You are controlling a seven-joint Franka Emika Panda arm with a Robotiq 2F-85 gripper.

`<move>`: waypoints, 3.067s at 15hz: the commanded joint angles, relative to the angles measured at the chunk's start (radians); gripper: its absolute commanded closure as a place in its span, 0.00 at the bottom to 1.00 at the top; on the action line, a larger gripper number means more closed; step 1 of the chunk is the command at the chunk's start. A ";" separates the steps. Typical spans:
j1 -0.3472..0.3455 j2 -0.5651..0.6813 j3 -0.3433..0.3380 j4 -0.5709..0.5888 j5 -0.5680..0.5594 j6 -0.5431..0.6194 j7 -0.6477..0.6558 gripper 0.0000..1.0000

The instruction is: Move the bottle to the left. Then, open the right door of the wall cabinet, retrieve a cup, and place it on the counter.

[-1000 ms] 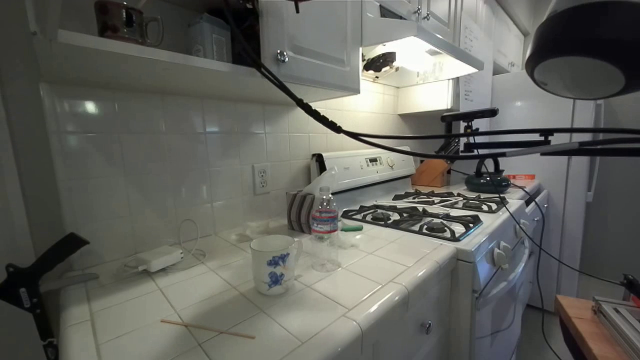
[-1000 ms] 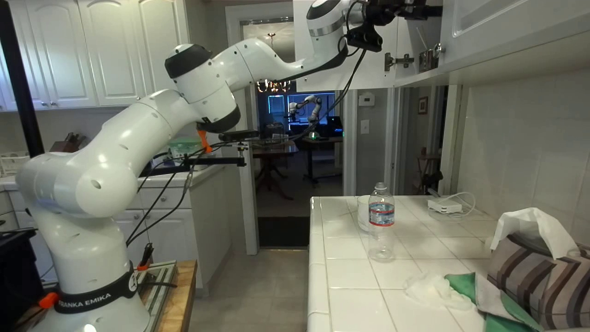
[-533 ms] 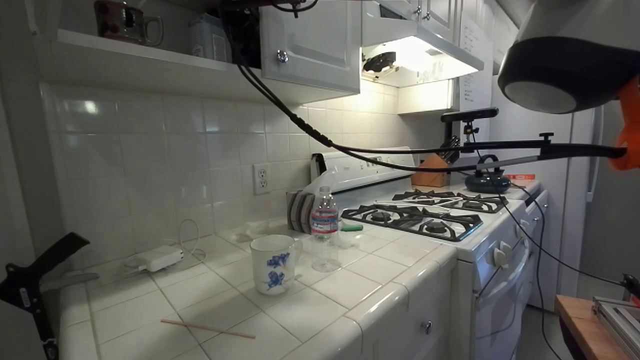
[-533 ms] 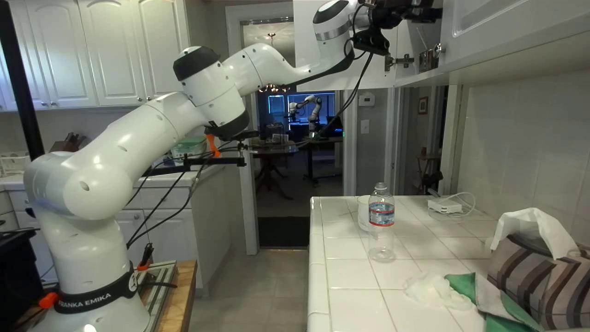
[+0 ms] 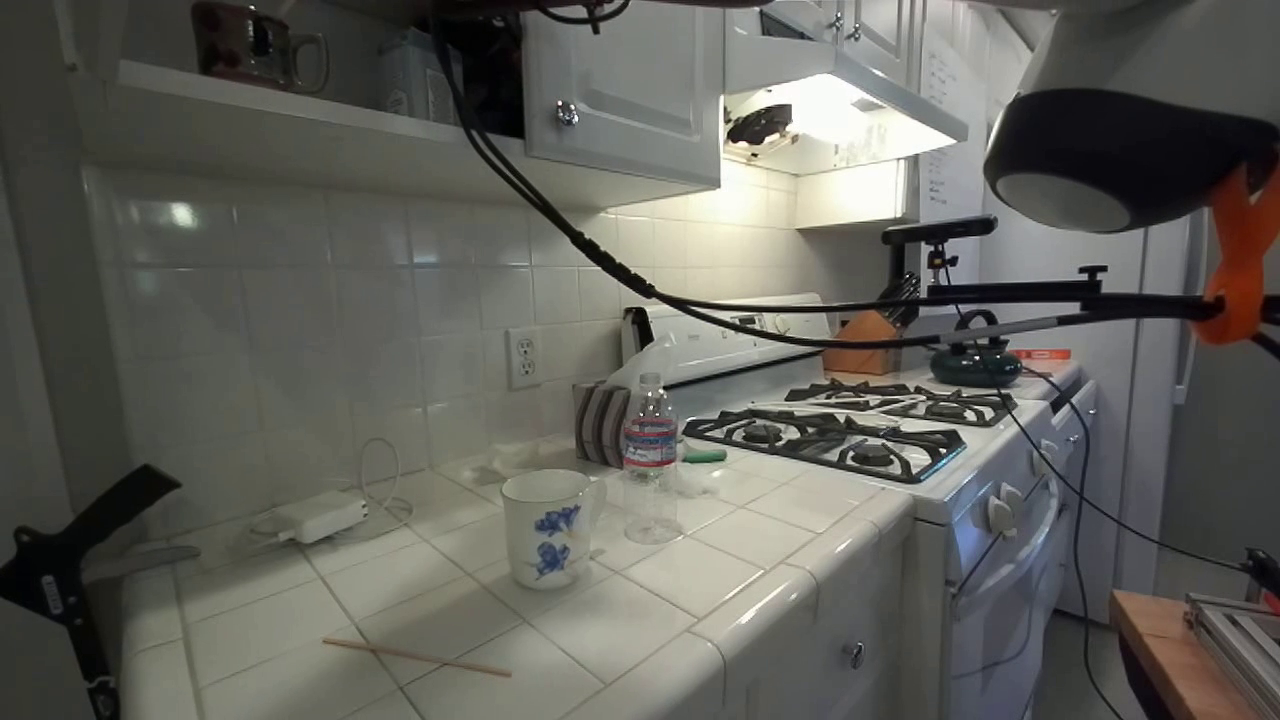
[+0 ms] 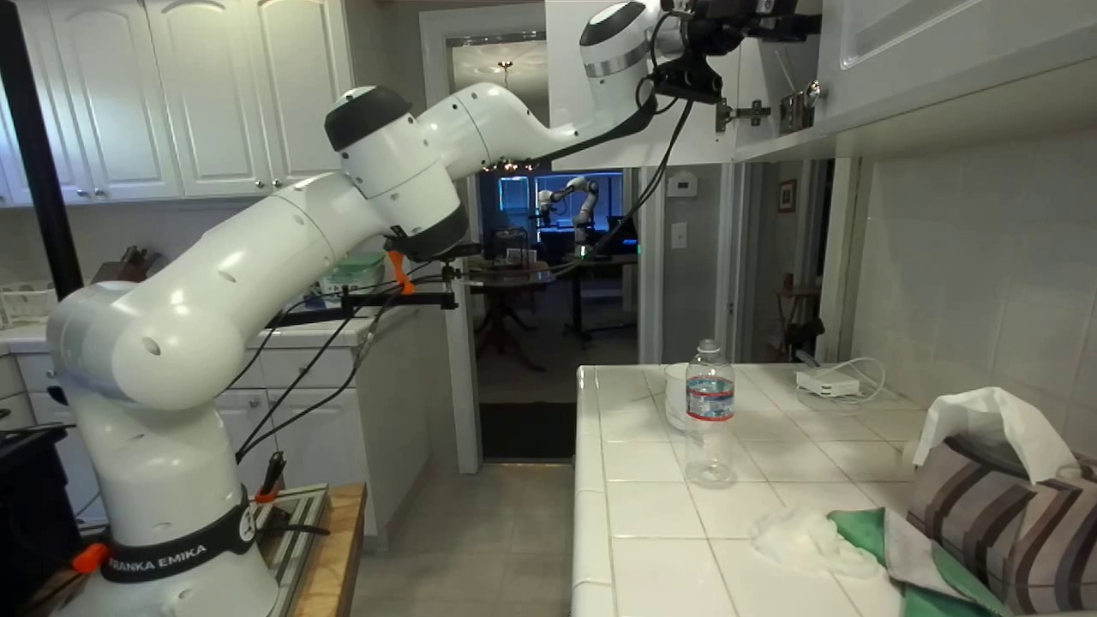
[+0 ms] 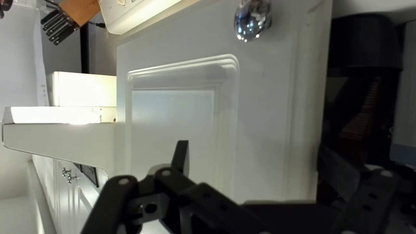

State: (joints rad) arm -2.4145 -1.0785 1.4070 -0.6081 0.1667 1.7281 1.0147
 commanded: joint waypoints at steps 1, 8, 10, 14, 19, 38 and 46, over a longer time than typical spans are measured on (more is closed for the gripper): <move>-0.033 0.013 -0.022 -0.015 -0.019 -0.090 0.020 0.00; 0.043 0.038 -0.047 -0.110 -0.036 -0.073 -0.006 0.00; 0.085 0.039 -0.059 -0.145 -0.042 -0.081 -0.003 0.00; 0.192 0.035 -0.102 -0.250 -0.054 -0.105 0.000 0.00; 0.373 0.013 -0.199 -0.446 -0.073 -0.140 -0.007 0.00; 1.020 -0.020 -0.683 -1.432 -0.459 -0.487 0.102 0.00; 1.295 0.168 -0.678 -1.389 -0.415 -0.270 0.333 0.00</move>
State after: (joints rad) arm -1.2219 -0.9960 0.6853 -2.0778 -0.2480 1.4278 1.2661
